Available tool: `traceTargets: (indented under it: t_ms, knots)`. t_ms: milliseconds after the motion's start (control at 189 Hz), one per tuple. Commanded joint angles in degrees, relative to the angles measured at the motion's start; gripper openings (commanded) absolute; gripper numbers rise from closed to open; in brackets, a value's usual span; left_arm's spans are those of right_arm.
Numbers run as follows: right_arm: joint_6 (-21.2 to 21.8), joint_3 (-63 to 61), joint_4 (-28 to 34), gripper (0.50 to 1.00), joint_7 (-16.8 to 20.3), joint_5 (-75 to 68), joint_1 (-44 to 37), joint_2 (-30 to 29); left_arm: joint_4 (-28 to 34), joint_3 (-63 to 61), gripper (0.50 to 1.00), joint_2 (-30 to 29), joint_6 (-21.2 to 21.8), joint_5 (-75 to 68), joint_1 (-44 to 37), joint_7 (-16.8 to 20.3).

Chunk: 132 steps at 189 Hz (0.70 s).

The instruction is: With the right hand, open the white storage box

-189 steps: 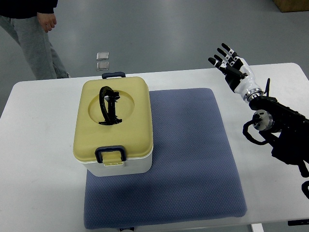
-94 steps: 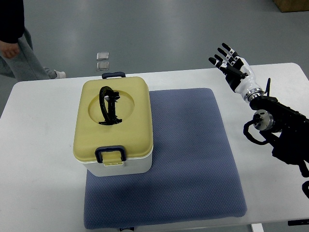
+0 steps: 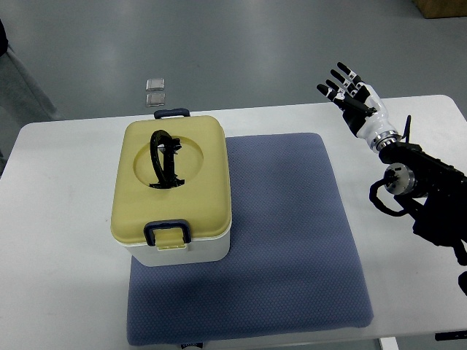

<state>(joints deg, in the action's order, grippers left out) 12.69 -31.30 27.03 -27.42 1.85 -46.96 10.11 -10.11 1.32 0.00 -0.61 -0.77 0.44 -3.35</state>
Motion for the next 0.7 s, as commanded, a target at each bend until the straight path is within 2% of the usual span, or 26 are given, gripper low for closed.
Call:
traceTargets:
  t_ms: [0, 455, 693]
  knots:
    - [-0.03, 0.02, 0.13, 0.930, 0.00, 0.09, -0.07, 0.35, 0.00, 0.00, 1.000, 0.00, 0.00, -0.02, 0.00, 0.01]
    - [-0.82, 0.81, 1.44, 0.930, 0.18, 0.09, -1.30, 1.32, 0.00, 0.00, 1.000, 0.00, 0.00, -0.02, 0.00, 0.01]
    - [-0.82, 3.53, 1.36, 0.930, 0.53, 1.67, -6.92, 3.87, 0.00, 0.00, 1.000, 0.00, 0.00, 0.07, 0.00, 0.01]
